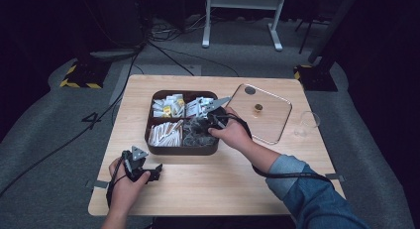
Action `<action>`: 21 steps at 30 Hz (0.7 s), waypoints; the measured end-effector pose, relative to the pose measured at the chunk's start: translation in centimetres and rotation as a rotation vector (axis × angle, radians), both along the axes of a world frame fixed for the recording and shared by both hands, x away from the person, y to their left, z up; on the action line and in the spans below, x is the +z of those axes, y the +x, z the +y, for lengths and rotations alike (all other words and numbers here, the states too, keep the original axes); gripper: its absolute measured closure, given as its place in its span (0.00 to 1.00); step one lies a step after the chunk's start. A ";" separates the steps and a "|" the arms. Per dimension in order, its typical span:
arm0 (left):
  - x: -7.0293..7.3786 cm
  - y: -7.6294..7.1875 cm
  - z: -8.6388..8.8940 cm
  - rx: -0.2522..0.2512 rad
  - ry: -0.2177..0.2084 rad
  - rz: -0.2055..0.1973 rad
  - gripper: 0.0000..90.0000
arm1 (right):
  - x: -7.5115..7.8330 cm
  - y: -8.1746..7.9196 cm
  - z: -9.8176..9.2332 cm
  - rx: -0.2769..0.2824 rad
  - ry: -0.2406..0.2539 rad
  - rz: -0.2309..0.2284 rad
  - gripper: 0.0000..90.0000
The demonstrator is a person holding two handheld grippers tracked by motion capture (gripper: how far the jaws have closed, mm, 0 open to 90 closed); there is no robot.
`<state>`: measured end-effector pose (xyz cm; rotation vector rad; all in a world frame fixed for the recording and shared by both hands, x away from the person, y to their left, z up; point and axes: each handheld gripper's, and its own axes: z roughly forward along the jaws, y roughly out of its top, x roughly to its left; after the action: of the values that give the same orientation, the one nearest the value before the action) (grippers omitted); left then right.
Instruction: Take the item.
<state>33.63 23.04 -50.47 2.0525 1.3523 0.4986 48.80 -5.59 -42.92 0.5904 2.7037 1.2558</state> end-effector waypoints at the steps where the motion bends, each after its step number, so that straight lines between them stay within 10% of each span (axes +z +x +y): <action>1: 0.0 0.0 0.0 0.000 0.000 0.000 0.08 | 0.0 0.0 0.0 0.000 0.000 0.000 0.77; 21: 0.0 0.1 0.0 0.004 0.000 -0.001 0.08 | 4.4 -2.0 -3.9 0.009 0.202 -0.049 0.78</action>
<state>33.68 23.00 -50.47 2.0502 1.3556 0.5014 46.81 -9.51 -38.51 0.5604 2.5610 1.5372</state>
